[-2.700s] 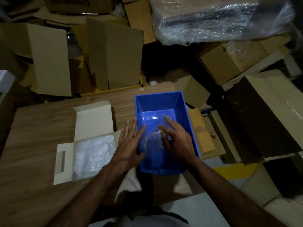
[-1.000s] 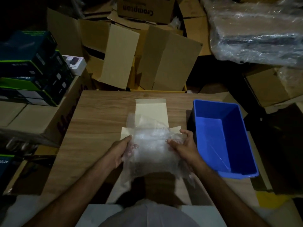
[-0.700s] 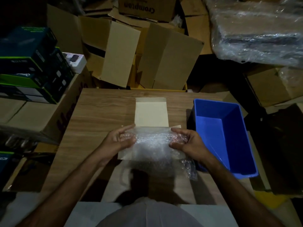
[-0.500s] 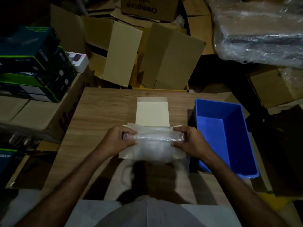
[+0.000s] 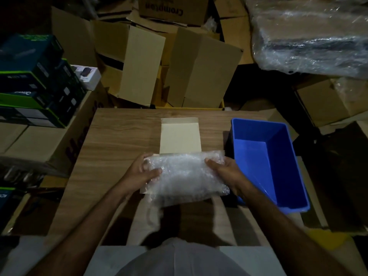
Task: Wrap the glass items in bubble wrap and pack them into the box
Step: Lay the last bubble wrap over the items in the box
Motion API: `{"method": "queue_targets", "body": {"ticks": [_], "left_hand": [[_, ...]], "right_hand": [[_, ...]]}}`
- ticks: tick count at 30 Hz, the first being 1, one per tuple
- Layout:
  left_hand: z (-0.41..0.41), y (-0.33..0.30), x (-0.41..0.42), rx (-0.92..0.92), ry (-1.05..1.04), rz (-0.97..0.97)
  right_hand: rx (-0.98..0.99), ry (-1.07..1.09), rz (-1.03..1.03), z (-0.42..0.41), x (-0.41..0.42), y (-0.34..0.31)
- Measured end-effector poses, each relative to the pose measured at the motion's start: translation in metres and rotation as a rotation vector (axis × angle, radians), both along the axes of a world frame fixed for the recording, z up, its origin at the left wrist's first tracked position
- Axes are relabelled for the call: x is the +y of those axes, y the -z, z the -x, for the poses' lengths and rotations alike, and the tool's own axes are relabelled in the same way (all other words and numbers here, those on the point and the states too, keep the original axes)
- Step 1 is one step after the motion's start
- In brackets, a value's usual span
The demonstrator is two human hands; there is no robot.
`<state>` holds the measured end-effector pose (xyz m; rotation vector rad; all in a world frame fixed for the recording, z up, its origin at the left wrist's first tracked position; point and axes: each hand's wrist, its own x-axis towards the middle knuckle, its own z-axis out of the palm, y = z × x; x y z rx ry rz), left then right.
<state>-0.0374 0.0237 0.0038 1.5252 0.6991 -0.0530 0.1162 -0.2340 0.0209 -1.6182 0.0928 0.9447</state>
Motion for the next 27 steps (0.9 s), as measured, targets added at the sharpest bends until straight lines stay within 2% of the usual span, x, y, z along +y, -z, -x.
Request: {"method": "queue_targets", "body": {"ticks": [3, 7, 11, 13, 15, 16, 18, 20, 23, 25, 27], "left_hand": [[-0.01, 0.026, 0.004, 0.024, -0.099, -0.24], [-0.023, 0.042, 0.006, 0.061, 0.035, -0.565], [-0.035, 0.044, -0.002, 0.075, 0.229, -0.773], [-0.036, 0.043, -0.006, 0.16, 0.286, -0.914], [-0.033, 0.041, -0.014, 0.187, 0.294, -1.131], [-0.031, 0.037, -0.019, 0.179, 0.299, -1.181], [-0.027, 0.034, -0.031, 0.183, 0.395, -1.172], [-0.025, 0.035, -0.041, 0.255, 0.525, -1.067], [-0.03, 0.044, -0.056, 0.351, 0.593, -0.974], [-0.036, 0.051, -0.064, 0.408, 0.565, -0.903], [-0.042, 0.056, -0.068, 0.44, 0.524, -0.83]], "right_hand": [[0.019, 0.03, 0.019, 0.006, 0.006, 0.021], [-0.345, -0.1, 0.172, 0.01, 0.011, 0.044], [-0.568, -0.256, 0.219, 0.013, 0.016, 0.05], [-0.724, -0.407, 0.378, 0.014, 0.019, 0.054], [-0.98, -0.503, 0.639, 0.016, 0.021, 0.059], [-1.094, -0.511, 0.735, 0.017, 0.022, 0.057], [-1.214, -0.506, 0.796, 0.022, 0.024, 0.056], [-1.226, -0.557, 0.745, 0.031, 0.028, 0.058], [-1.036, -0.652, 0.716, 0.043, 0.041, 0.064], [-0.879, -0.695, 0.727, 0.046, 0.048, 0.068], [-0.819, -0.717, 0.718, 0.045, 0.051, 0.072]]}}
